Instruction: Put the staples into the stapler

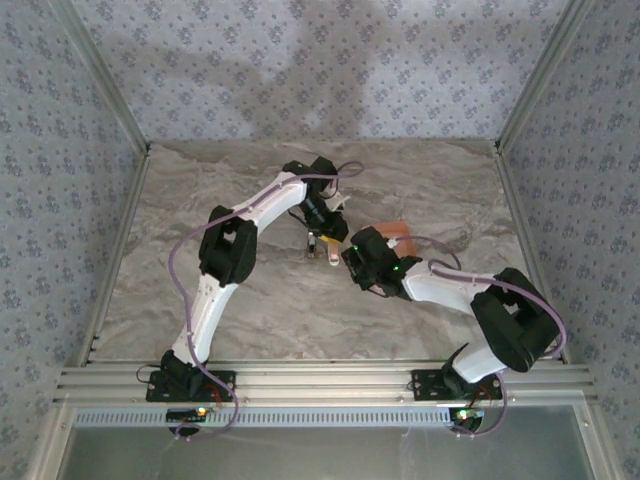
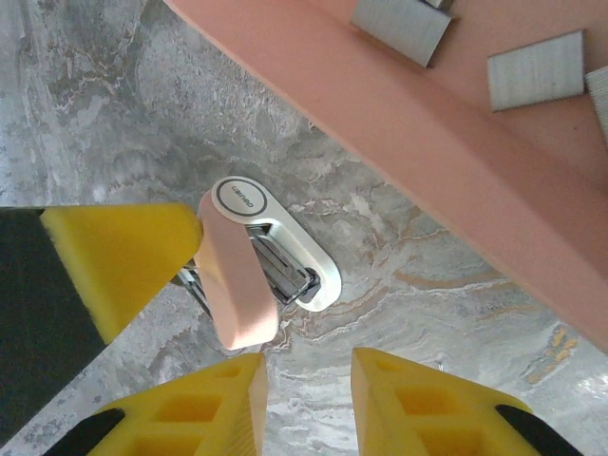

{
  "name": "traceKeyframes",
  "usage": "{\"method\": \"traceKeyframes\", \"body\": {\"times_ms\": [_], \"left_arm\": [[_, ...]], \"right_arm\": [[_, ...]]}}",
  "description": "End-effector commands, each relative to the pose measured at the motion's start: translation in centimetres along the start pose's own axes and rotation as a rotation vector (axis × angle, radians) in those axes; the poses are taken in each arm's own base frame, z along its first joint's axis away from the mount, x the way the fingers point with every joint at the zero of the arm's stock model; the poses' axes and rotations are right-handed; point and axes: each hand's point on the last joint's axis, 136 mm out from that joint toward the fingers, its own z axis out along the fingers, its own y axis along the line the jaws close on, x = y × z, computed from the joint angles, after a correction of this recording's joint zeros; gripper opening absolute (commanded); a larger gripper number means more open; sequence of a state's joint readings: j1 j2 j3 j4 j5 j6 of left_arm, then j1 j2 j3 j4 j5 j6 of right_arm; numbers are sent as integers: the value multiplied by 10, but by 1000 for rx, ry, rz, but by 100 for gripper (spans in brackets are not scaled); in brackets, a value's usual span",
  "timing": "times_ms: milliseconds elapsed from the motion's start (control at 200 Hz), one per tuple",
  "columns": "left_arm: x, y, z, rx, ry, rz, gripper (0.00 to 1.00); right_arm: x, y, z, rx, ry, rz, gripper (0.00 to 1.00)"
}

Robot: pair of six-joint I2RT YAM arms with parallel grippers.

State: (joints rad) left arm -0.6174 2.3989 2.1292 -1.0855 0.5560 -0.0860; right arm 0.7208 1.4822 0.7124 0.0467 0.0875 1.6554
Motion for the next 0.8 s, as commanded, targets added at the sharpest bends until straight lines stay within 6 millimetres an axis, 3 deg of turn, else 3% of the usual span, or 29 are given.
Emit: {"method": "traceKeyframes", "body": {"times_ms": [0, 160, 370, 600, 795], "left_arm": [[3, -24, -21, 26, -32, 54, 29], [-3, -30, -38, 21, -96, 46, 34], [-13, -29, -89, 30, -257, -35, 42], [6, 8, -132, 27, -397, -178, 56], [39, 42, -139, 5, -433, -281, 59]], "right_arm": [[-8, -12, -6, 41, -43, -20, 30], [-6, -8, -13, 60, -35, -65, 31], [-4, 10, -19, 55, -24, -130, 36], [1, 29, -6, 48, 25, -182, 42], [7, 35, 13, 57, 73, -203, 43]]}}
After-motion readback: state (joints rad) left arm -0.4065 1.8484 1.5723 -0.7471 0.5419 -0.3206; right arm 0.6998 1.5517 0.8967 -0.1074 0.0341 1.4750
